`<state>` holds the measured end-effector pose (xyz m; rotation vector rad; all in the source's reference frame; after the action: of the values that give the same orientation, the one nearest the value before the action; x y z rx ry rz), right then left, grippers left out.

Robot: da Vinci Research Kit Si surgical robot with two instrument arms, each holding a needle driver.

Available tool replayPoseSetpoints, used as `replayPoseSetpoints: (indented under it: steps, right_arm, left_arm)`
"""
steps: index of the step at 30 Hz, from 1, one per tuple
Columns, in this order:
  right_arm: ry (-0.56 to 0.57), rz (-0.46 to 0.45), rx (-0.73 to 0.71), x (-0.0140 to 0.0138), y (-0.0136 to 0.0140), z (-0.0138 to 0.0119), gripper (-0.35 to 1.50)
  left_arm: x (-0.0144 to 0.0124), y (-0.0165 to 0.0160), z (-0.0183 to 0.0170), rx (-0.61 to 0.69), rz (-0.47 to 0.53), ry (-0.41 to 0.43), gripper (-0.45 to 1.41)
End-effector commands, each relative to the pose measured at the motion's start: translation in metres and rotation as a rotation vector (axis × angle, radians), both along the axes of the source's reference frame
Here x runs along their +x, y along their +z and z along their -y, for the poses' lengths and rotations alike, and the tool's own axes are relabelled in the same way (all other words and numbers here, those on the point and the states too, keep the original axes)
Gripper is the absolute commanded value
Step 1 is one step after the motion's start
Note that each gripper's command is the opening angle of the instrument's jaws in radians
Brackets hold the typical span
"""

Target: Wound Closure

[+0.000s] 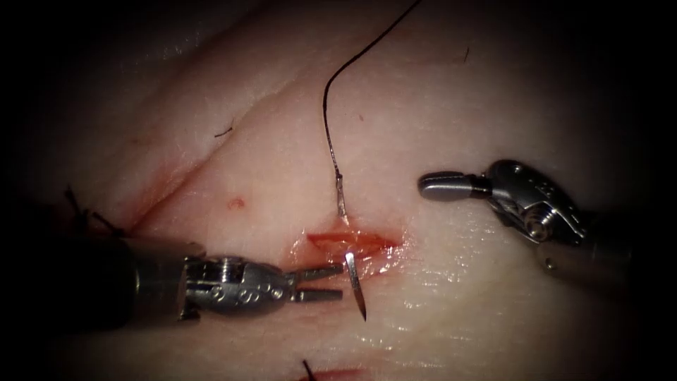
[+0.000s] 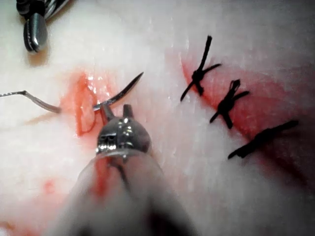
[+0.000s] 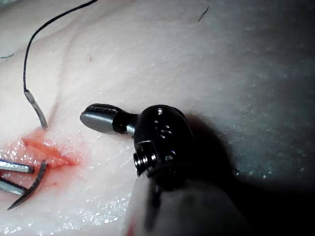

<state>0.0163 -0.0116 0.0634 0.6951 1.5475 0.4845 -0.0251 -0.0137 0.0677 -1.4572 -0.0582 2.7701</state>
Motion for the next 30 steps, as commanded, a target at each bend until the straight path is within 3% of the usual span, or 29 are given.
replayPoseSetpoints:
  steps: [1,9,10,12,30]
  right_arm:
    - [-0.001,-0.002,-0.001,0.0008,0.0006,-0.0003,0.30]
    - [0.002,-0.003,-0.008,0.0007,0.0014,-0.0002,0.46]
    - [0.004,-0.004,-0.011,0.0007,0.0017,-0.0001,0.49]
    - [0.004,-0.003,-0.013,0.0007,0.0018,0.0000,0.51]
    - [0.018,-0.014,-0.017,0.0007,0.0025,0.0002,0.46]
  left_arm:
    - [-0.0005,0.0005,0.0001,-0.002,0.001,-0.002,0.31]
    - [-0.0011,0.0000,-0.0001,-0.063,0.015,0.019,0.41]
    - [-0.0013,-0.0001,0.0000,-0.073,0.016,0.022,0.51]
    - [-0.0014,-0.0001,0.0000,-0.085,0.020,0.023,0.52]
    - [-0.0027,0.0012,-0.0002,-0.166,0.010,0.033,0.49]
